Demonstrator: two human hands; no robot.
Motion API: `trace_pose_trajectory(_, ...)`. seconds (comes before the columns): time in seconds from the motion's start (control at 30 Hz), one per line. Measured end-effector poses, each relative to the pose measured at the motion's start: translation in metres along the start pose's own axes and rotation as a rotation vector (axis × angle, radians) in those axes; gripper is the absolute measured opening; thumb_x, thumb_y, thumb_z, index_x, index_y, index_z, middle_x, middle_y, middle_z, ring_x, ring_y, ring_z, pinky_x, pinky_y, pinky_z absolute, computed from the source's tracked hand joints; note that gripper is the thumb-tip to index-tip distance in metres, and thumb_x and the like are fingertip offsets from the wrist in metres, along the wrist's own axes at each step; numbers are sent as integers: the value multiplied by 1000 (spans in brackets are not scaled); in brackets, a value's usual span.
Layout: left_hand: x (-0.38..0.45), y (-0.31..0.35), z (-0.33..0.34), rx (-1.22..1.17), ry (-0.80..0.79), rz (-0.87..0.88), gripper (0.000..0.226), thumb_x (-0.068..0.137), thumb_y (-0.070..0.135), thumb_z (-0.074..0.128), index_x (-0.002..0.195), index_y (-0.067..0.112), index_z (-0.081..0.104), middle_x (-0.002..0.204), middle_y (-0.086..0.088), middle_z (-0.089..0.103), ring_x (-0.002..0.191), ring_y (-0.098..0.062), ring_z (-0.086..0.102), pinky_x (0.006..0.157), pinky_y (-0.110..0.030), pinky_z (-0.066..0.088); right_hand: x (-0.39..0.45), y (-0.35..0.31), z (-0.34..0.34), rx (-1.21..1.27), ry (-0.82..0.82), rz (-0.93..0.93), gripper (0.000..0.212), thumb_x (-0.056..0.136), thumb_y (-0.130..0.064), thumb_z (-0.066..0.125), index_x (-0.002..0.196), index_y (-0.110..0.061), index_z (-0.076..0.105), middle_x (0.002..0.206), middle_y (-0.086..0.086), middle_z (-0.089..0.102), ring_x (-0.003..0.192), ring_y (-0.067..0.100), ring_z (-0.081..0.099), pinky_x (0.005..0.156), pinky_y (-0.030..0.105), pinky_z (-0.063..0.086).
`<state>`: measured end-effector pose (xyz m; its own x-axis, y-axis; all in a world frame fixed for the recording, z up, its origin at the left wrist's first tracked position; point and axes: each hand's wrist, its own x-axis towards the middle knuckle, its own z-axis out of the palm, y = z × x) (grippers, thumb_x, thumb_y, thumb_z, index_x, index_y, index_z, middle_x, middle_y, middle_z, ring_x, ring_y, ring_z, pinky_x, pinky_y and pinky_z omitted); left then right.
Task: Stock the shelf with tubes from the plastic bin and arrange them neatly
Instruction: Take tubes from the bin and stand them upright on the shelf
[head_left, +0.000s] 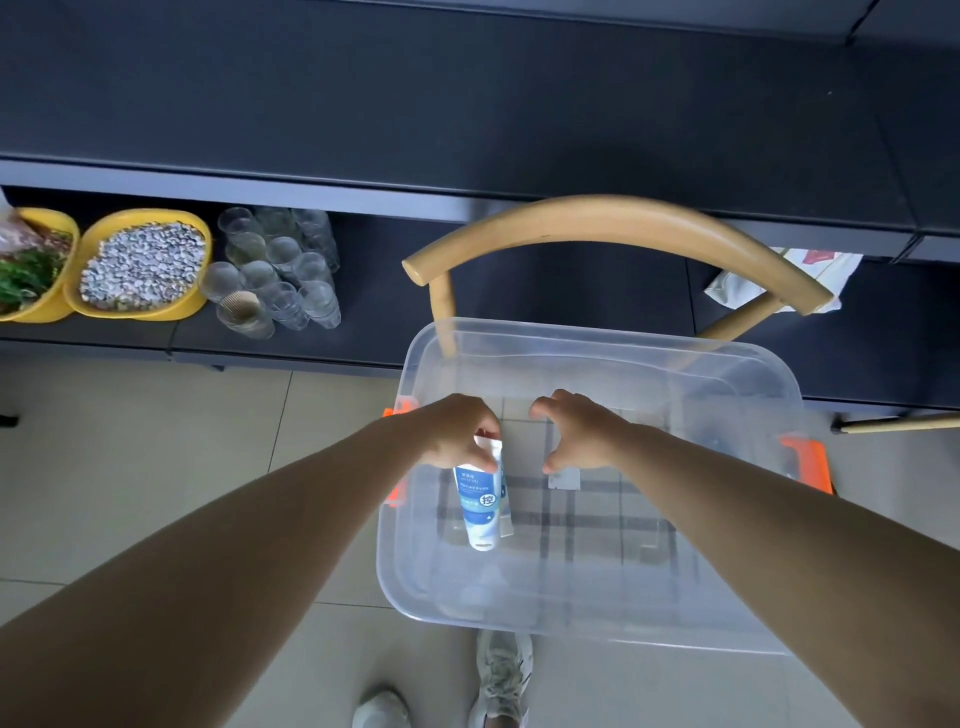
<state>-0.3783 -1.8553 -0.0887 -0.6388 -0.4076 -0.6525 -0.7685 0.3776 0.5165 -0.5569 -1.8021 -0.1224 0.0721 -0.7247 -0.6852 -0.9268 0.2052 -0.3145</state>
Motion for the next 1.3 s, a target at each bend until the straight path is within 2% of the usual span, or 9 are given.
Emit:
trace_pose_trajectory(0.2, -23, 9, -30, -93, 93, 2, 35, 83, 28, 66, 61, 9, 47, 61, 0, 38, 59, -16, 39, 54, -26, 31, -15, -18, -13, -25, 52, -25, 71, 74, -26, 78, 135, -25, 40, 127, 2, 44, 114, 21, 47, 80, 25, 39)
trace_pose_trajectory(0.33, -54, 12, -65, -242, 183, -29, 30, 85, 28, 66, 67, 5, 58, 63, 1, 49, 57, -10, 52, 46, -12, 43, -31, -30, -25, -48, 73, -29, 72, 75, -28, 78, 136, -24, 39, 128, 1, 43, 115, 20, 46, 85, 27, 41)
trace_pose_trajectory(0.53, -108, -7, -117, -495, 385, -87, 9, 89, 22, 62, 89, 13, 65, 81, 0, 66, 75, -16, 65, 60, -21, 58, -49, -46, -43, -54, 106, -47, 76, 75, -31, 75, 139, -25, 35, 131, 0, 39, 120, 19, 41, 91, 29, 42)
trace_pose_trajectory(0.7, -139, -41, -134, -609, 486, -218, 18, 89, 23, 62, 104, 14, 61, 98, -6, 64, 89, -25, 66, 74, -31, 59, -50, -58, -43, -34, 113, -46, 75, 75, -28, 76, 137, -26, 35, 132, -2, 38, 121, 18, 40, 91, 28, 41)
trace_pose_trajectory(0.8, -152, -60, -135, -603, 495, -287, 29, 89, 23, 62, 115, 9, 59, 104, -11, 64, 85, -22, 65, 64, -24, 58, -45, -63, -36, -56, 101, -56, 76, 75, -28, 76, 139, -25, 35, 131, 0, 39, 122, 18, 41, 90, 28, 40)
trace_pose_trajectory(0.97, -161, -90, -126, -618, 504, -343, 16, 88, 17, 63, 102, 13, 58, 90, -5, 64, 76, -16, 63, 54, -18, 57, -26, -65, -25, -78, 72, -53, 76, 75, -27, 76, 139, -24, 35, 131, 0, 40, 122, 19, 41, 93, 31, 41)
trace_pose_trajectory(1.07, -157, -108, -116, -601, 455, -403, 10, 86, 22, 65, 92, 15, 60, 98, -6, 66, 80, -19, 65, 67, -28, 58, -9, -65, -18, -81, 56, -45, 77, 75, -27, 77, 139, -24, 34, 131, 1, 40, 122, 20, 42, 92, 32, 42)
trace_pose_trajectory(1.2, -140, -130, -104, -599, 414, -398, 43, 87, 22, 64, 126, 7, 55, 112, -5, 59, 94, -22, 64, 62, -21, 58, 14, -65, -6, -78, 33, -39, 77, 75, -26, 77, 139, -23, 35, 130, 1, 41, 121, 21, 42, 92, 33, 42)
trace_pose_trajectory(1.3, -125, -145, -96, -611, 423, -403, 54, 82, 27, 70, 128, 6, 51, 121, -10, 57, 100, -25, 64, 62, -26, 60, 29, -63, 5, -84, -7, -36, 78, 75, -24, 77, 140, -23, 35, 132, 1, 41, 123, 22, 41, 96, 35, 43)
